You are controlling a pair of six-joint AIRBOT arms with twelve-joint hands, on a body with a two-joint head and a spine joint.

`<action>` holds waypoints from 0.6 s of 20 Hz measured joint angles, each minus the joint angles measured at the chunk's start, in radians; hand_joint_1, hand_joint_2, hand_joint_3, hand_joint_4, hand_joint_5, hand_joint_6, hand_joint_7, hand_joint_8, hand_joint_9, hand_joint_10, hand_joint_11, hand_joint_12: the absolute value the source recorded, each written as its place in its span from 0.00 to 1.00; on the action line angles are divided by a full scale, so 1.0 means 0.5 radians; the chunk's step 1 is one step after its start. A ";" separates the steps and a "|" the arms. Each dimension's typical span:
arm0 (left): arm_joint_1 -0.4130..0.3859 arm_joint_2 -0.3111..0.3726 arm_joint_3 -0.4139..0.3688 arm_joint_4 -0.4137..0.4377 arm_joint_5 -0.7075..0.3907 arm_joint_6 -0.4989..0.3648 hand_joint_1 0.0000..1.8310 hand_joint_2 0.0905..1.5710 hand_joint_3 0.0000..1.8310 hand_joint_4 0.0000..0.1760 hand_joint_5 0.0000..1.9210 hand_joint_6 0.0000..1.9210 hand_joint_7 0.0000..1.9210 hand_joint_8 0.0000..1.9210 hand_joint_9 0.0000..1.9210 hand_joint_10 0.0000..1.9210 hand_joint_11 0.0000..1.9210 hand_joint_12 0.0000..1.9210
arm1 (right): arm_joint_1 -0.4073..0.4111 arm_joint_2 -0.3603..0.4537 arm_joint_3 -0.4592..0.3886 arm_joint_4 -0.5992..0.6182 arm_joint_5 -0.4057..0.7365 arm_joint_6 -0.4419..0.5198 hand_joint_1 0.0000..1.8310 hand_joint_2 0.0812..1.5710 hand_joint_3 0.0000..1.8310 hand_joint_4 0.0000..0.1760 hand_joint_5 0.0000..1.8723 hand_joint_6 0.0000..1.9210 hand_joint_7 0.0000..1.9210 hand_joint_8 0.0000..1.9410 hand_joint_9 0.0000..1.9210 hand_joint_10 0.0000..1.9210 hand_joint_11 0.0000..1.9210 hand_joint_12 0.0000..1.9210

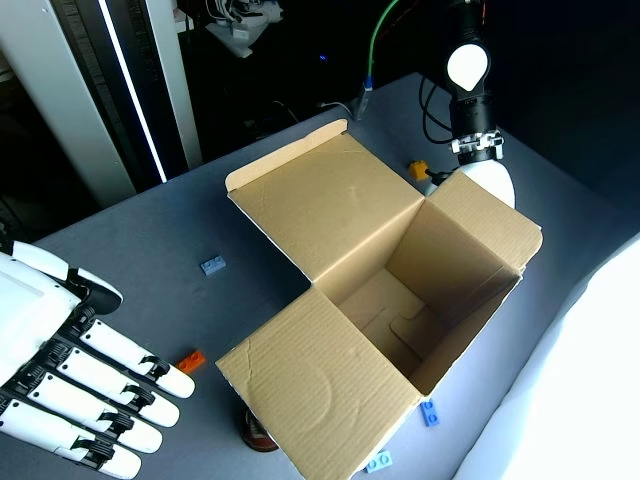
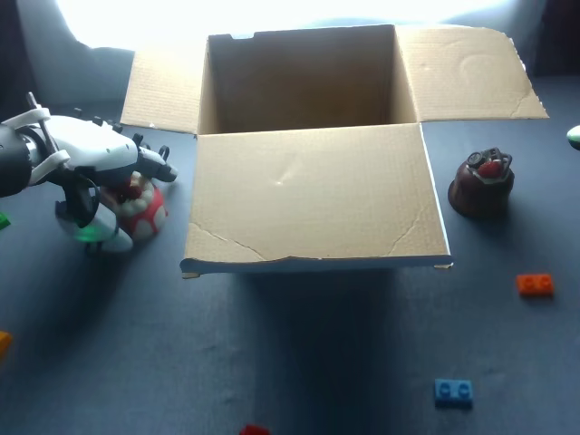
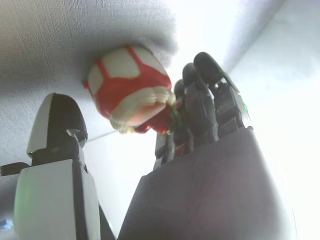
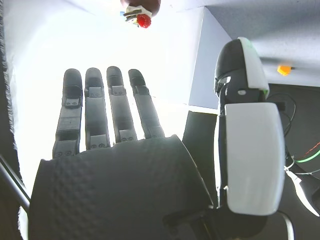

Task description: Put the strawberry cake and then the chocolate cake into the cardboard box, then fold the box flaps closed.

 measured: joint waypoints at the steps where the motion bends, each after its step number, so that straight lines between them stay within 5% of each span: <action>1: 0.000 0.000 0.002 -0.014 0.007 0.000 0.59 0.64 0.00 0.16 0.29 0.02 0.34 0.05 0.22 0.50 0.08 0.81 | 0.000 0.000 0.000 0.001 0.001 0.000 0.25 0.65 0.00 0.00 0.06 0.00 0.06 0.00 0.07 0.00 0.00 0.21; 2: 0.000 0.000 0.004 -0.014 0.012 0.000 0.59 0.65 0.00 0.13 0.30 0.01 0.30 0.18 0.17 0.65 0.10 0.83 | 0.000 0.000 0.000 0.000 0.001 0.000 0.25 0.66 0.00 0.00 0.06 0.00 0.06 0.00 0.07 0.00 0.00 0.23; 4: -0.002 0.000 0.004 -0.022 0.021 -0.002 0.61 0.67 0.00 0.00 0.35 0.05 0.13 0.65 0.15 0.84 0.16 0.92 | 0.000 0.000 0.000 0.001 0.001 0.000 0.23 0.66 0.00 0.00 0.04 0.00 0.04 0.00 0.06 0.00 0.00 0.23; 5: -0.002 0.000 0.004 -0.023 0.020 -0.004 0.63 0.67 0.00 0.00 0.32 0.18 0.11 0.74 0.15 0.87 0.18 0.95 | 0.000 0.000 0.000 0.001 0.001 -0.001 0.23 0.66 0.00 0.00 0.05 0.00 0.05 0.00 0.06 0.00 0.00 0.22; 7: -0.010 0.000 0.004 -0.023 0.017 -0.007 0.65 0.68 0.00 0.00 0.24 0.44 0.14 0.77 0.18 0.85 0.18 0.95 | 0.000 0.000 0.000 0.001 0.001 -0.001 0.23 0.66 0.00 0.00 0.06 0.00 0.05 0.00 0.07 0.00 0.00 0.22; 9: -0.009 0.001 0.003 -0.019 -0.016 -0.001 0.66 0.68 0.00 0.00 0.22 0.53 0.18 0.75 0.21 0.81 0.18 0.94 | 0.000 0.000 0.000 0.001 0.001 -0.001 0.24 0.66 0.00 0.00 0.06 0.00 0.05 0.00 0.07 0.00 0.00 0.25; 10: -0.010 0.005 -0.004 -0.019 -0.033 -0.001 0.70 0.76 0.01 0.00 0.22 0.56 0.32 0.77 0.21 0.81 0.17 0.96 | 0.000 0.000 0.000 0.001 0.001 -0.001 0.23 0.66 0.00 0.00 0.07 0.00 0.06 0.00 0.08 0.00 0.00 0.28; 11: -0.010 0.005 -0.003 -0.020 -0.044 -0.002 0.63 0.81 0.00 0.00 0.30 0.70 0.33 0.84 0.22 0.82 0.17 0.98 | 0.000 0.000 0.000 0.000 0.002 -0.001 0.22 0.65 0.00 0.00 0.07 0.00 0.07 0.00 0.09 0.00 0.00 0.29; 12: -0.013 0.009 -0.005 -0.019 -0.061 -0.001 0.61 0.82 0.00 0.00 0.31 0.74 0.34 0.86 0.23 0.83 0.17 1.00 | 0.000 0.000 0.000 0.000 0.005 -0.001 0.22 0.66 0.00 0.00 0.07 0.00 0.06 0.00 0.08 0.00 0.00 0.28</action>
